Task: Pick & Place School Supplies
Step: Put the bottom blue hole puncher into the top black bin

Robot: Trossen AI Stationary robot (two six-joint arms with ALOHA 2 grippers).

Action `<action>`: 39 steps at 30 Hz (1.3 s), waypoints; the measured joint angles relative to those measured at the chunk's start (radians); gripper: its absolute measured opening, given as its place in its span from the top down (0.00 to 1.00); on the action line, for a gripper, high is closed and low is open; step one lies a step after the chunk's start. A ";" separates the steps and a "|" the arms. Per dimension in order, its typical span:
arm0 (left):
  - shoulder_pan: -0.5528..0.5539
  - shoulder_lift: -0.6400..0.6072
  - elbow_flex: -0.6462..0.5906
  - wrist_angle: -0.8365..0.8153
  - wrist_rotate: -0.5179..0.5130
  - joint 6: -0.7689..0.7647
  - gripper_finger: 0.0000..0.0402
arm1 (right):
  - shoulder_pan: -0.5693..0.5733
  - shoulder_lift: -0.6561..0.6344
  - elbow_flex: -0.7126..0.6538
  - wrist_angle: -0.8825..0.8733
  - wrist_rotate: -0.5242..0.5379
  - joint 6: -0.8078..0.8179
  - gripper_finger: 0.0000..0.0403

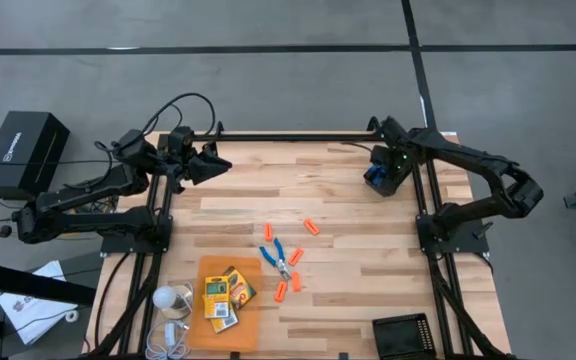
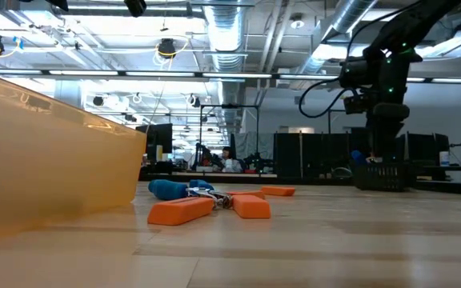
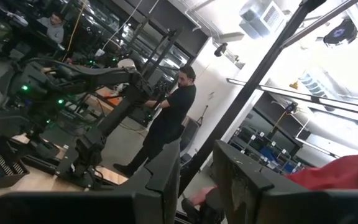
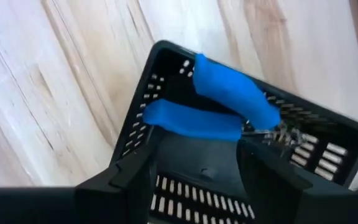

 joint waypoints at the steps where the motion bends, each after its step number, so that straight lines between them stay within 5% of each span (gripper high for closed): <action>1: 0.000 0.000 0.000 0.000 0.000 0.004 0.77 | -0.004 0.000 0.000 0.000 -0.001 -0.012 0.49; 24: 0.000 0.000 0.000 0.000 -0.018 0.104 0.77 | -0.025 -0.022 0.086 0.035 -0.026 -0.110 0.50; 39: 0.000 0.000 0.000 -0.001 -0.022 0.130 0.77 | -0.017 0.101 0.082 0.057 -0.063 -0.118 0.52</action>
